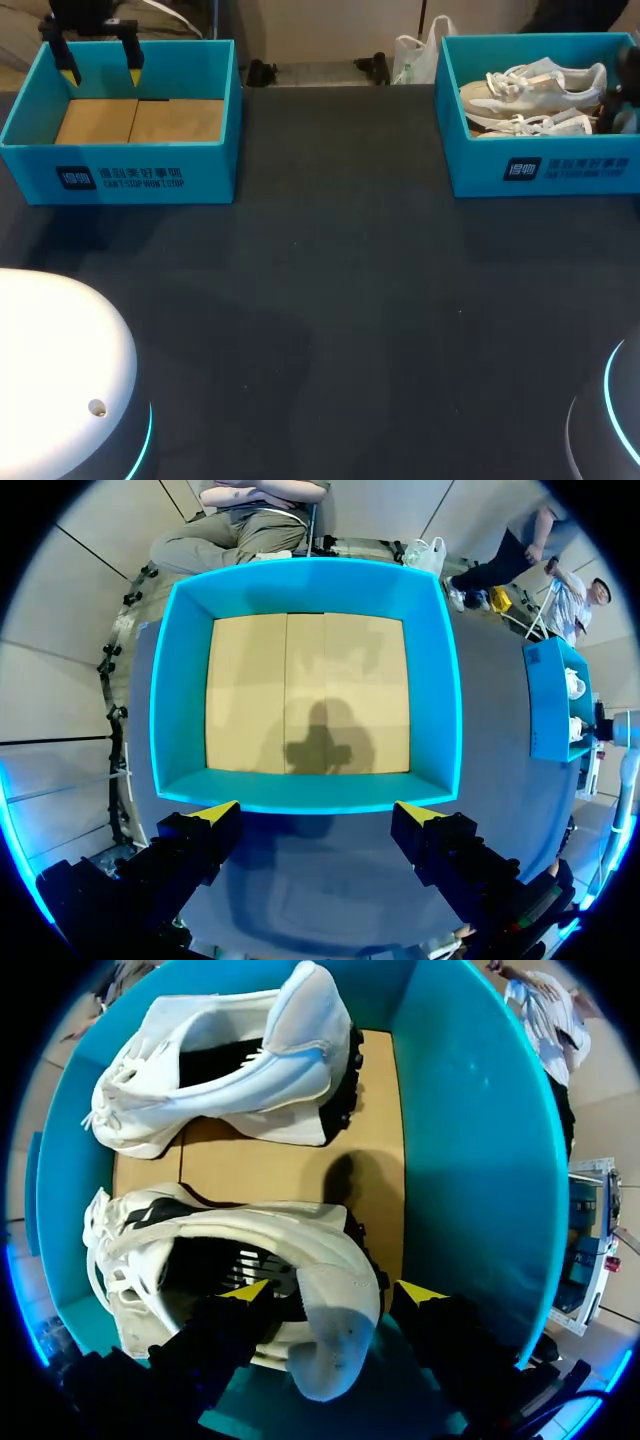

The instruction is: Take the shoe out of the shoebox, open the shoe tongue, remove and reinsert the insole, then place the shoe into the shoebox

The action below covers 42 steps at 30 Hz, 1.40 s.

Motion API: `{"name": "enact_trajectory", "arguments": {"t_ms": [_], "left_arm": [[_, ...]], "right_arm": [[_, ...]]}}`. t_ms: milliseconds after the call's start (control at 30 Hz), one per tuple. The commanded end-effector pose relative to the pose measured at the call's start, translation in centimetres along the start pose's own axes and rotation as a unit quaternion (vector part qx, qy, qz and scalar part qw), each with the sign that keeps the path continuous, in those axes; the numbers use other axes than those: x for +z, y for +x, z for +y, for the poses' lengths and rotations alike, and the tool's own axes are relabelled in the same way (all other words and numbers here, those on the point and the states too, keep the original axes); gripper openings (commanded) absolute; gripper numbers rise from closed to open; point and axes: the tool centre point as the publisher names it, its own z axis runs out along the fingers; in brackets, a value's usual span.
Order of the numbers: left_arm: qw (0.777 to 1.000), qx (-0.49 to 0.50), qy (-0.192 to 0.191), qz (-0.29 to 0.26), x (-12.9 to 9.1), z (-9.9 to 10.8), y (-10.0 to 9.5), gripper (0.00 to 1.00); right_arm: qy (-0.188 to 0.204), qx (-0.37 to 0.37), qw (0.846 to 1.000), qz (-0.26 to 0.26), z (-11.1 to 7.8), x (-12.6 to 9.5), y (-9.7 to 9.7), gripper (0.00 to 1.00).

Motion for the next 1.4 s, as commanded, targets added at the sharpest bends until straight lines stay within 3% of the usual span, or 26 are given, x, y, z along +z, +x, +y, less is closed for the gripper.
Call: {"name": "enact_trajectory", "arguments": {"t_ms": [33, 300, 400, 500, 633, 767, 800, 1400], "left_arm": [[1.0, 0.0, 0.0, 0.0, 0.0, 0.0, 0.0, 1.0], [1.0, 0.0, 0.0, 0.0, 0.0, 0.0, 0.0, 1.0], [1.0, 0.0, 0.0, 0.0, 0.0, 0.0, 0.0, 1.0], [1.0, 0.0, 0.0, 0.0, 0.0, 0.0, 0.0, 1.0], [1.0, 0.0, 0.0, 0.0, 0.0, 0.0, 0.0, 1.0], [1.0, 0.0, 0.0, 0.0, 0.0, 0.0, 0.0, 1.0], [1.0, 0.0, 0.0, 0.0, 0.0, 0.0, 0.0, 1.0], [1.0, 0.0, 0.0, 0.0, 0.0, 0.0, 0.0, 1.0]], "right_arm": [[0.002, 0.001, 1.0, 0.001, 0.1, 0.6, 0.0, 0.76], [0.007, 0.005, 1.0, 0.004, 0.0, 1.3, 0.0, 0.73], [0.007, 0.007, 1.0, 0.005, 0.0, 1.4, 0.0, 0.67], [0.008, 0.006, 1.0, 0.005, 0.1, 1.5, 0.1, 0.52], [0.008, 0.005, 1.0, 0.005, 0.2, 1.6, 0.0, 0.44], [0.01, 0.01, 1.0, 0.0, 0.2, 1.7, -0.1, 0.15], [0.009, 0.011, 1.0, -0.001, 0.1, 1.7, -0.1, 0.0], [-0.002, 0.068, 0.998, -0.005, -0.5, -0.2, -1.4, 0.0]]}}
